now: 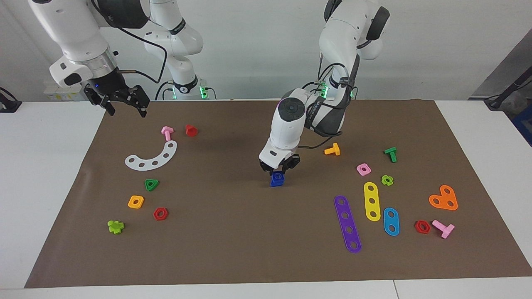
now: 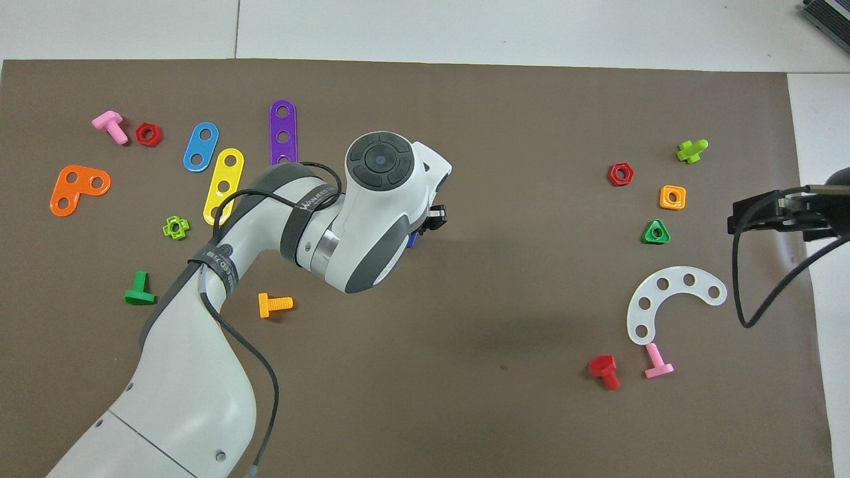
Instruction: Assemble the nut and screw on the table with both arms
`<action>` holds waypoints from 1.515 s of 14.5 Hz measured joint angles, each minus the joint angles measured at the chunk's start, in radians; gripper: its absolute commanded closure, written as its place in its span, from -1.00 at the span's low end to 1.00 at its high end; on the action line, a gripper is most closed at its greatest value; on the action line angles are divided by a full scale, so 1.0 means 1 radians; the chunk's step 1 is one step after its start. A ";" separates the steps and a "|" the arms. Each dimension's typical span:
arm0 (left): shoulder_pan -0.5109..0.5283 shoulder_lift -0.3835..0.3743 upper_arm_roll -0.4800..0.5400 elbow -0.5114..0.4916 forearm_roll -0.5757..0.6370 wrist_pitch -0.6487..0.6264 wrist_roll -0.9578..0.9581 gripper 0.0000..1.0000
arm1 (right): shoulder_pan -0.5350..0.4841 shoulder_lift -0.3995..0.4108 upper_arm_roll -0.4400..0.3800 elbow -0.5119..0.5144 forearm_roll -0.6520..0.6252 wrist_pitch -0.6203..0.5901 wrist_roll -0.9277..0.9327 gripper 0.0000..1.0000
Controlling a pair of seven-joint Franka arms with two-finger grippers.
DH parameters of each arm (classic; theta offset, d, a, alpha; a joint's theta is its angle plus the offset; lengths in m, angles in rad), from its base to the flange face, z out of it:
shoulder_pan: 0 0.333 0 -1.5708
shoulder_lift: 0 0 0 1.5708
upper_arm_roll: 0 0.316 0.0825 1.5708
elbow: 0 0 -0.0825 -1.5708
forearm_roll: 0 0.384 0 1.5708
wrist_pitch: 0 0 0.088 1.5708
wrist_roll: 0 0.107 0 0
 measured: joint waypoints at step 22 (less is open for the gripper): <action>0.000 0.003 0.006 -0.001 -0.003 -0.013 0.000 0.46 | 0.000 0.000 0.000 0.000 0.000 0.000 0.000 -1.00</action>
